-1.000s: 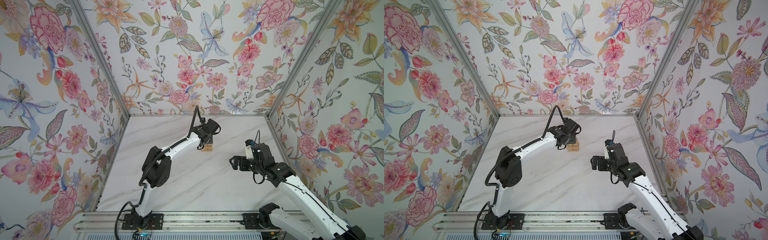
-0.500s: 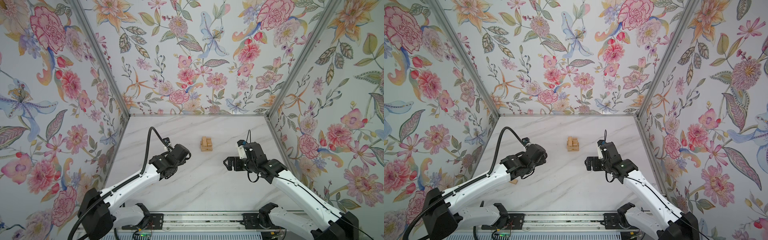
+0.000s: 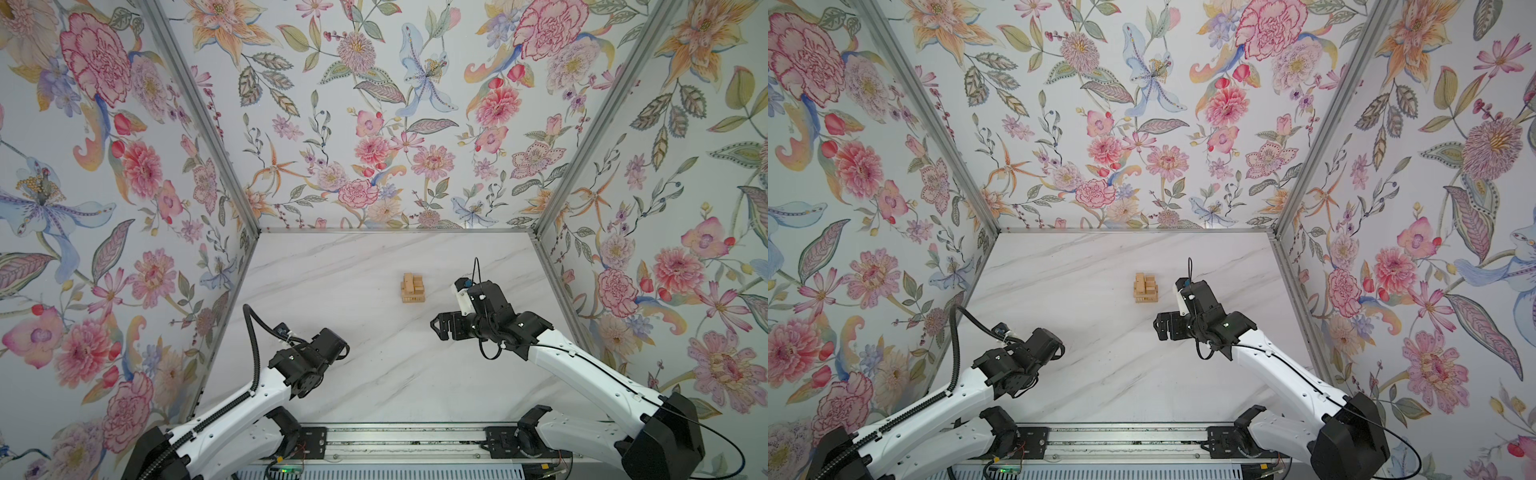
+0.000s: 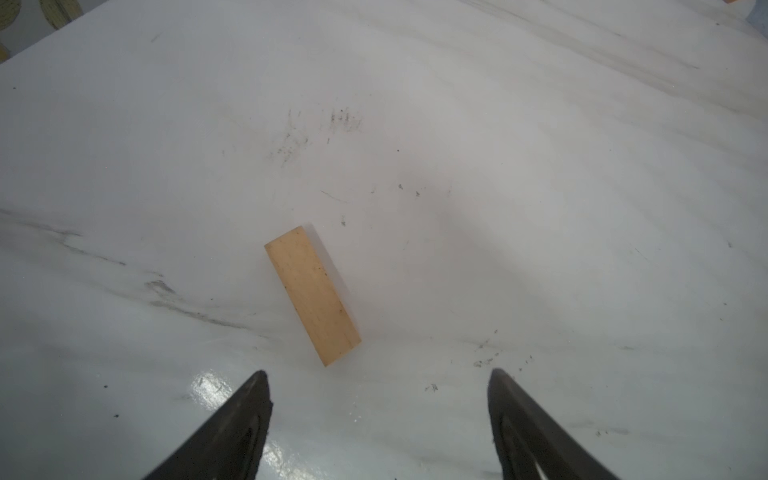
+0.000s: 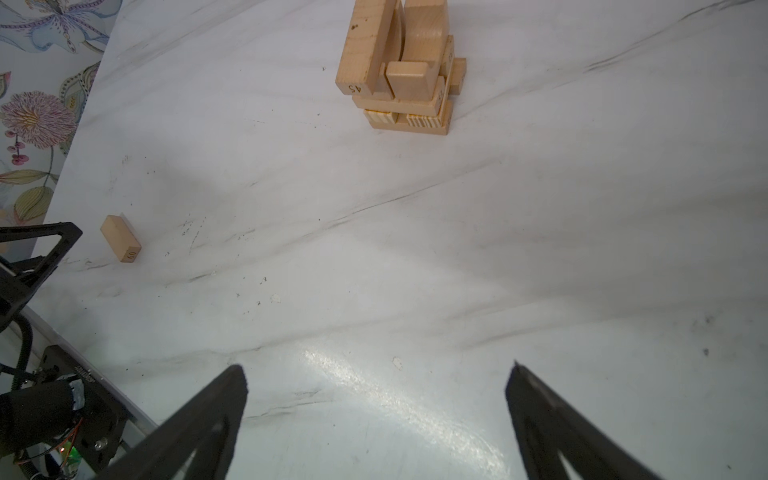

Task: Build the wood block tower
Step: 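Lower the left gripper onto another rectangular block near the robot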

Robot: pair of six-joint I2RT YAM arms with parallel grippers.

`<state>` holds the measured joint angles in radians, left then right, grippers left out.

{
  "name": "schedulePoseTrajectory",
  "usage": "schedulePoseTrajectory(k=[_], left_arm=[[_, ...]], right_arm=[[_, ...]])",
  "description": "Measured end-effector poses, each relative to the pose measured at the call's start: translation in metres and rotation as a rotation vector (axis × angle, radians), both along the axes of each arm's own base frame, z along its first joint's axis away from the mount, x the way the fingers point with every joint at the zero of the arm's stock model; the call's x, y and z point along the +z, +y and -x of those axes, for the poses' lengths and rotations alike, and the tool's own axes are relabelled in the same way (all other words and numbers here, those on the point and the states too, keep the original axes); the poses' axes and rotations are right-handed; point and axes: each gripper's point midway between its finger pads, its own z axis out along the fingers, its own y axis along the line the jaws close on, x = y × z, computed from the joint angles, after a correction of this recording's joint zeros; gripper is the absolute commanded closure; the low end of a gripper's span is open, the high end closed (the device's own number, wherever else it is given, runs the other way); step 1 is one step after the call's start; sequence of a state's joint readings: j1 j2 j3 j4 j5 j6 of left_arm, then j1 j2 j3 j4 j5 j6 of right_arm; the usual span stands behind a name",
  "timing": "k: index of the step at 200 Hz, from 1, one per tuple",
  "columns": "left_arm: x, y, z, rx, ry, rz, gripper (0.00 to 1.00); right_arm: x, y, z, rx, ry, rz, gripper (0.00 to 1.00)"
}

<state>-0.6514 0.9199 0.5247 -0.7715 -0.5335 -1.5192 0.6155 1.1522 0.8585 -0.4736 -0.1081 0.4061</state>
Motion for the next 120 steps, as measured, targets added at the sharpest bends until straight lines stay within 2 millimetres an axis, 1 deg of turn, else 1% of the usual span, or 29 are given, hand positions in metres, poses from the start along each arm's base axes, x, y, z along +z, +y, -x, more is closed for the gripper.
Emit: schedulePoseTrajectory(k=[30,50,88,120], left_arm=[[-0.023,0.02,0.002,0.092,0.049,0.018,0.17],[-0.035,0.028,0.003,0.125,0.08,0.028,0.17],[-0.043,0.034,-0.003,0.147,0.105,0.031,0.18],[-0.051,0.039,-0.006,0.156,0.139,0.02,0.18]], right_arm=[[0.0,-0.002,-0.002,-0.007,-0.001,0.001,0.01],[-0.001,-0.007,-0.004,-0.022,-0.001,0.001,0.01],[-0.003,-0.018,-0.006,-0.049,0.001,-0.002,0.01],[-0.005,-0.021,-0.008,-0.057,0.003,-0.005,0.01]])
